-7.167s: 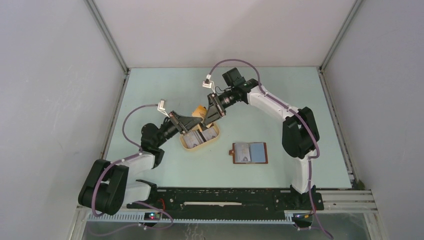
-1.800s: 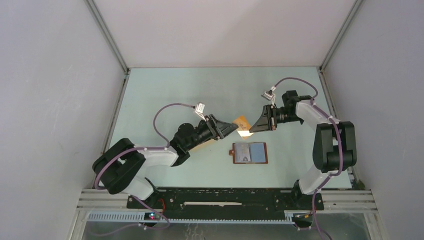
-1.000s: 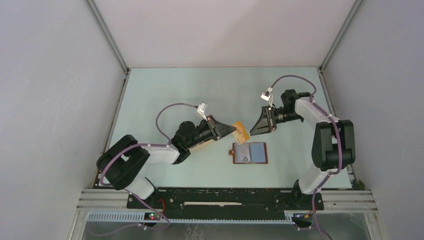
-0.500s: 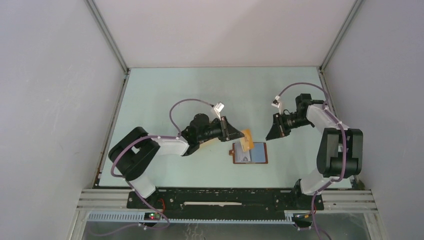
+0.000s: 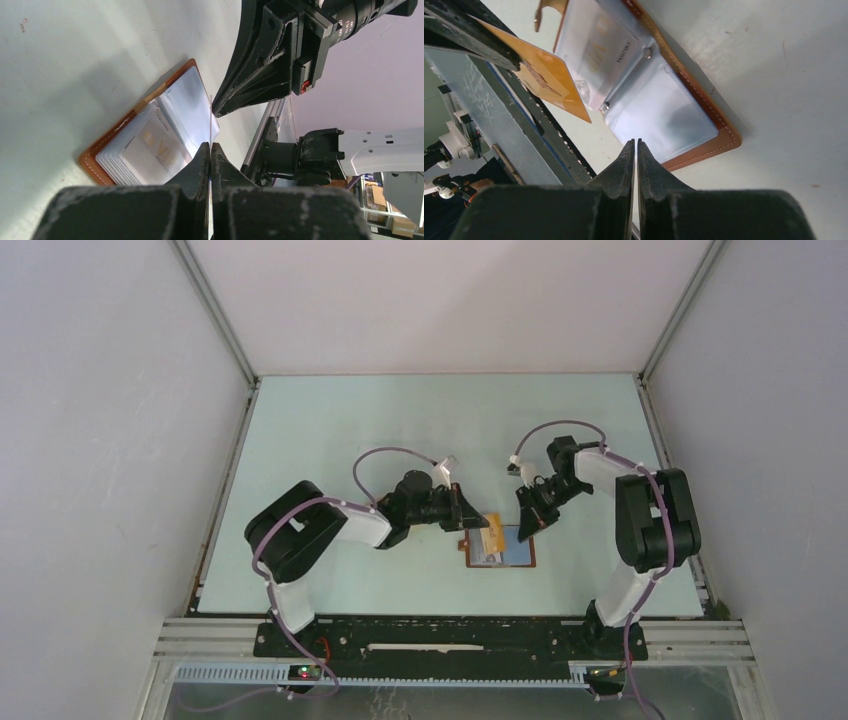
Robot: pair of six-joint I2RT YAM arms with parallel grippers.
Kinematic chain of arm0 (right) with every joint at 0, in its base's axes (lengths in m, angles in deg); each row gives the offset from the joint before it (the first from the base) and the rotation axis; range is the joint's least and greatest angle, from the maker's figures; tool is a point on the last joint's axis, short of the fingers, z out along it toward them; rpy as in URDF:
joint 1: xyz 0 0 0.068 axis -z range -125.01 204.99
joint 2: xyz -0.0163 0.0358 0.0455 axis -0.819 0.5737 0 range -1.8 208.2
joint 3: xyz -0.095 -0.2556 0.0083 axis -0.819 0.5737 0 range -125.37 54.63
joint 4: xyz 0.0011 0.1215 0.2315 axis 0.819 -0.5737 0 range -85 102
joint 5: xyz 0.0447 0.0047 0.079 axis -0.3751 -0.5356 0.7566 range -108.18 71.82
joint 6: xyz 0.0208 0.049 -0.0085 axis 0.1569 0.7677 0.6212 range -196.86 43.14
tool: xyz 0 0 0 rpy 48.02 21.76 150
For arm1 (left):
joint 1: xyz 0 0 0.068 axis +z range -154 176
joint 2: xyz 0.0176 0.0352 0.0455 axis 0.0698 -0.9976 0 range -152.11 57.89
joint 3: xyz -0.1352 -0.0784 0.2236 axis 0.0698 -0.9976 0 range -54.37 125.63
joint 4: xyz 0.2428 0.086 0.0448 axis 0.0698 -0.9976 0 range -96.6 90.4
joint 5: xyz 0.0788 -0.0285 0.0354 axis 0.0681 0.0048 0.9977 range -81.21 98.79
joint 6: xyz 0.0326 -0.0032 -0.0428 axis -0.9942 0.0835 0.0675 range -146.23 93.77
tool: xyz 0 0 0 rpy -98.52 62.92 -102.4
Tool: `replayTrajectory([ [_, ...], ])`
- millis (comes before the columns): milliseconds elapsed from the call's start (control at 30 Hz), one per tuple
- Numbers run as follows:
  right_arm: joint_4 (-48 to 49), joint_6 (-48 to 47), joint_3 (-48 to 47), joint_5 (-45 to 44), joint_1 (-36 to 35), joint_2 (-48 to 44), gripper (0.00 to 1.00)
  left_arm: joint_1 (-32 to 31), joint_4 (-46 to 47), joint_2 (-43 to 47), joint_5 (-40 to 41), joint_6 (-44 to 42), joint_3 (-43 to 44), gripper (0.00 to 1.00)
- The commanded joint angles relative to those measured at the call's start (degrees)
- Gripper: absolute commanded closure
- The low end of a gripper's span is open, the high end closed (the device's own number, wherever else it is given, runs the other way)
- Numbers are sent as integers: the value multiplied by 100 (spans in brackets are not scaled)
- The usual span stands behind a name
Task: Put the credit cards into the card holder
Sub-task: Insert the credit card into the card holder.
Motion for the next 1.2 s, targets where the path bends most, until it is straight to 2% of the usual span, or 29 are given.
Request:
replayTrajectory([
  [0, 132, 178, -34, -351, -35, 140, 89, -21, -69, -182, 23, -180, 326, 100],
  [533, 141, 267, -73, -573, -146, 342, 89, -34, -635, -541, 215, -318, 642, 100],
  [1167, 159, 302, -81, -599, -173, 348, 90, -152, -898, -828, 232, -219, 902, 100],
])
